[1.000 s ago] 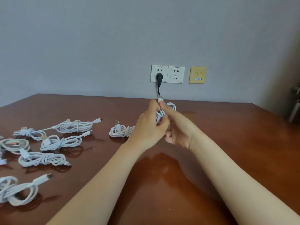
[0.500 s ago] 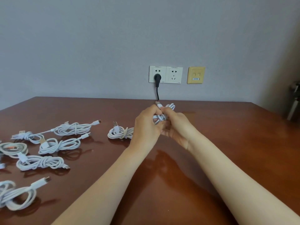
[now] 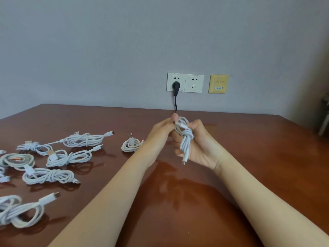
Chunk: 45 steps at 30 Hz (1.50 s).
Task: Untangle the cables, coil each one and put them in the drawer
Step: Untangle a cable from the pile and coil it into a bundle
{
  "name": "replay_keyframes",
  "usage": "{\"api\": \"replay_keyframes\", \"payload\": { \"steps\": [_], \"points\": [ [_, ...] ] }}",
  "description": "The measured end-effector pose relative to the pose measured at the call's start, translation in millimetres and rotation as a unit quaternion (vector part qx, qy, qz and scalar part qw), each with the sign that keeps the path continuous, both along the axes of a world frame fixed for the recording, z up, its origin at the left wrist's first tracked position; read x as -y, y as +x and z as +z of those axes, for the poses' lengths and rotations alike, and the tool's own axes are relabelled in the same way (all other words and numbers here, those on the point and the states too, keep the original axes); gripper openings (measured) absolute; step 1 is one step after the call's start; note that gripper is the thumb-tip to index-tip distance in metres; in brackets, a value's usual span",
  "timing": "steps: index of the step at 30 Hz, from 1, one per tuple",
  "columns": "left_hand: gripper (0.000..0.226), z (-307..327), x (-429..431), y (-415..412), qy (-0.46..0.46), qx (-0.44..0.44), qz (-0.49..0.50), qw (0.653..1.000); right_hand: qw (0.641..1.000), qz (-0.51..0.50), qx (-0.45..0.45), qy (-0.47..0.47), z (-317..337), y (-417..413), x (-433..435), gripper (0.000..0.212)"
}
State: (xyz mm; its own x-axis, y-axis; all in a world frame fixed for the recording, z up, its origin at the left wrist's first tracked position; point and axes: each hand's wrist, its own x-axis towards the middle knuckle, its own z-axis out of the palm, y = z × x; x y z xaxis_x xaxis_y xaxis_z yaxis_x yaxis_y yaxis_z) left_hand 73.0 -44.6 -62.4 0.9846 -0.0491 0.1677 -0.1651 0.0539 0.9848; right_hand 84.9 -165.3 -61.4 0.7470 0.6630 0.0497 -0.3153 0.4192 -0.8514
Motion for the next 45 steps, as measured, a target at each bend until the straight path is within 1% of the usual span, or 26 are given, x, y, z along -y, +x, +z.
{"api": "replay_keyframes", "payload": {
  "steps": [1,2,3,5,7,8,9,11,12,13,15,16,17,19,21,23,25,27,30,31,33,35,37,39,41,45],
  "points": [
    [0.054,1.1,2.0,-1.7,-0.011,-0.01,-0.03,0.999,1.0,0.004,-0.011,0.014,-1.0,1.1,0.7,0.047],
    [0.065,2.2,3.4,-3.4,-0.016,-0.017,-0.056,0.998,1.0,0.011,-0.01,0.026,-2.5,2.6,2.5,0.053],
    [0.073,2.1,3.5,-3.0,-0.023,-0.022,-0.079,0.996,0.999,0.015,-0.003,0.035,-3.0,3.4,2.8,0.053],
    [0.077,1.5,1.8,-1.1,-0.022,-0.023,-0.098,0.995,0.997,0.025,-0.012,0.07,-3.3,3.7,1.8,0.051],
    [0.077,1.8,3.2,-2.7,-0.023,-0.028,-0.103,0.994,0.989,0.083,-0.028,0.12,-4.0,6.6,-4.3,0.046],
    [0.08,2.7,4.7,-4.1,-0.025,-0.029,-0.102,0.994,0.982,0.116,-0.018,0.15,-4.1,6.1,-8.7,0.04],
    [0.083,3.6,6.5,-4.4,-0.035,-0.032,-0.1,0.994,0.98,0.118,-0.002,0.159,-4.4,5.9,-11.3,0.035],
    [0.084,6.3,8.7,-5.6,-0.053,-0.034,-0.087,0.994,0.991,0.063,-0.03,0.118,-3.1,5.9,-9.1,0.038],
    [0.08,7.2,9.2,-6.1,-0.047,-0.03,-0.075,0.996,0.992,0.046,-0.04,0.107,-4.0,5.3,-5.2,0.041],
    [0.073,6.5,8.9,-5.0,-0.029,-0.024,-0.061,0.997,0.995,0.015,-0.044,0.093,-3.8,2.4,-2.3,0.038],
    [0.052,1.2,7.5,-1.1,0.054,0.006,-0.023,0.998,0.998,-0.051,-0.016,0.039,-3.5,0.6,0.9,0.012],
    [0.045,-1.7,6.5,-0.2,0.094,0.025,-0.001,0.995,0.996,-0.088,0.019,-0.017,-0.9,-2.0,0.5,0.008],
    [0.041,-3.4,6.1,-0.1,0.125,0.04,0.02,0.991,0.986,-0.127,0.063,-0.083,-0.1,-4.2,-0.2,0.016],
    [0.04,-2.7,5.4,-2.4,0.164,0.055,0.052,0.984,0.96,-0.174,0.144,-0.164,1.6,-7.4,-2.4,0.016],
    [0.037,-0.5,4.0,-3.1,0.169,0.068,0.073,0.981,0.941,-0.189,0.2,-0.195,3.6,-9.9,-2.8,0.014],
    [0.03,0.0,1.7,-2.0,0.148,0.072,0.083,0.983,0.921,-0.205,0.247,-0.218,5.0,-11.6,-3.9,0.014],
    [0.024,-0.5,0.0,-0.1,0.143,0.079,0.096,0.982,0.892,-0.223,0.304,-0.249,5.3,-14.7,-4.4,0.01],
    [0.022,-0.8,0.5,0.9,0.146,0.083,0.115,0.979,0.851,-0.255,0.355,-0.293,5.2,-18.8,-5.4,0.009],
    [0.022,-1.3,2.5,3.9,0.147,0.079,0.143,0.975,0.759,-0.307,0.44,-0.368,5.0,-19.1,-5.3,0.012],
    [0.023,-0.9,3.1,4.1,0.142,0.074,0.149,0.976,0.733,-0.313,0.467,-0.384,4.6,-18.0,-4.4,0.016],
    [0.027,-0.5,2.8,4.3,0.126,0.065,0.15,0.978,0.69,-0.311,0.507,-0.413,3.0,-15.7,-0.9,0.032],
    [0.024,0.0,1.4,3.2,0.099,0.045,0.132,0.985,0.658,-0.308,0.536,-0.431,0.0,-15.0,1.8,0.035],
    [0.021,-1.1,0.0,2.3,0.095,0.03,0.116,0.988,0.652,-0.319,0.545,-0.421,-3.5,-15.1,2.4,0.028],
    [0.021,-2.0,-0.4,2.0,0.126,0.029,0.121,0.984,0.653,-0.337,0.542,-0.408,-6.8,-12.8,2.7,0.018],
    [0.022,-1.5,-0.2,2.0,0.133,0.03,0.127,0.982,0.655,-0.346,0.537,-0.403,-9.2,-9.6,2.3,0.01],
    [0.022,-2.3,-1.3,4.6,0.112,0.029,0.127,0.985,0.669,-0.343,0.53,-0.392,-10.4,-9.9,-2.2,0.007]
  ]
}}
